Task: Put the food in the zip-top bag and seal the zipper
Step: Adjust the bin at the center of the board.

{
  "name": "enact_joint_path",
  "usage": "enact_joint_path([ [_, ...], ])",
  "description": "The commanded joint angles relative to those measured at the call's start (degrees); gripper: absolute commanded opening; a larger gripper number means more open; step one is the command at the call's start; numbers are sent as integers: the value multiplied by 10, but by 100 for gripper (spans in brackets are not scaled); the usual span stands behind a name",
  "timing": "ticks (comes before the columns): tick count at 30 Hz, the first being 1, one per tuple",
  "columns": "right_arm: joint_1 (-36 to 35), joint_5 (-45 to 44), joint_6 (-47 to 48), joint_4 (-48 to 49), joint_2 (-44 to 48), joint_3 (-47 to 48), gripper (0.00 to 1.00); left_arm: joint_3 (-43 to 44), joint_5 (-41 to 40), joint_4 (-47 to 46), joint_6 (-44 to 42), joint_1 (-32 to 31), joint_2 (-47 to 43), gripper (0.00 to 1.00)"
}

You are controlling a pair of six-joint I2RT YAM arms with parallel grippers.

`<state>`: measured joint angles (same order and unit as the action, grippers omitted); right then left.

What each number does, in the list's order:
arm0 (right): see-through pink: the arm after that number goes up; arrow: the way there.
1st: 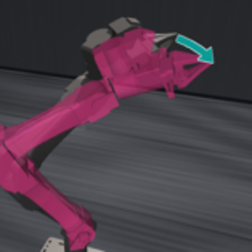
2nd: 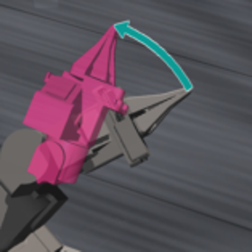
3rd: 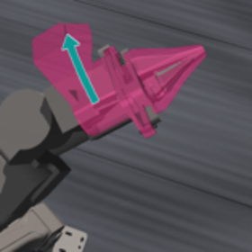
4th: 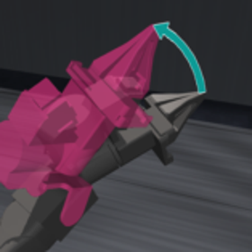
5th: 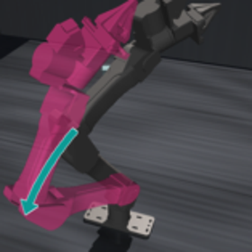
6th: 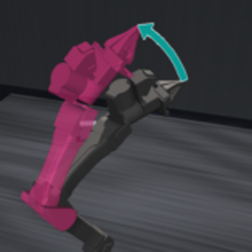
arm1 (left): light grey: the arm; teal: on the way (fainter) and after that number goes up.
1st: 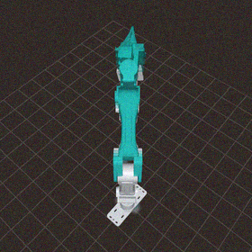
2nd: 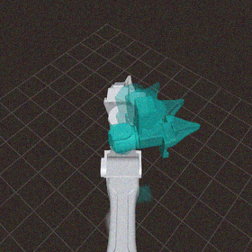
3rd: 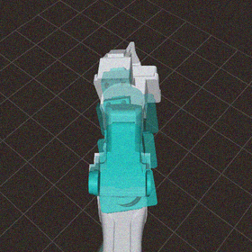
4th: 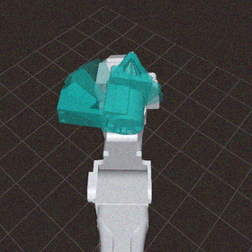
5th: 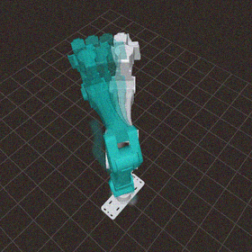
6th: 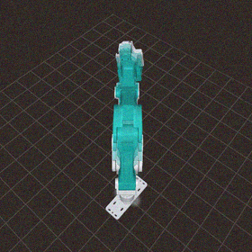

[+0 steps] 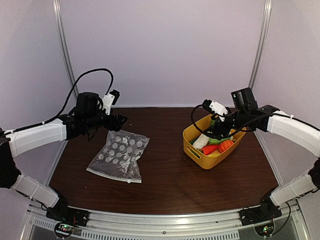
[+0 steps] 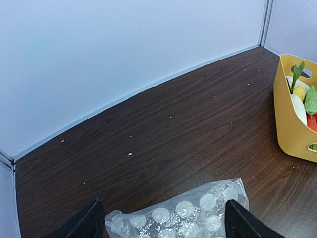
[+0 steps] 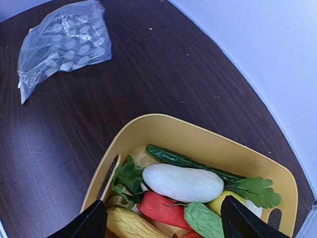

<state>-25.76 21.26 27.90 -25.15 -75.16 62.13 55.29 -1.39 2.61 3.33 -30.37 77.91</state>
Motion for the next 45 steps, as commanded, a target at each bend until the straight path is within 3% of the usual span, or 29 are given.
enact_joint_path([
  [1,-77,-2,24,-88,-48,21,78,2,20,-27,10,-2,8,85],
  [6,-131,-13,17,-132,-117,56,69,3,22,-29,12,-2,0,85],
  [9,-134,-17,8,-151,-153,83,60,2,22,-30,13,-2,-6,85],
  [14,-134,-29,-8,-146,-169,98,56,2,24,-30,12,-2,-12,85],
  [24,-135,-75,-5,-176,-200,118,34,3,35,-30,16,-2,-18,85],
  [27,-135,-80,7,-203,-199,116,25,3,40,-30,17,-2,-19,85],
  [28,-135,-79,14,-220,-197,116,15,3,40,-30,17,-2,-19,85],
  [32,-135,-74,48,-266,-160,97,1,3,45,-30,18,-3,-19,85],
  [40,-133,-146,155,-326,-17,-25,0,3,67,-30,14,-3,-12,85],
  [45,-133,-177,162,-340,31,-86,0,9,65,-9,11,-4,-7,85],
])
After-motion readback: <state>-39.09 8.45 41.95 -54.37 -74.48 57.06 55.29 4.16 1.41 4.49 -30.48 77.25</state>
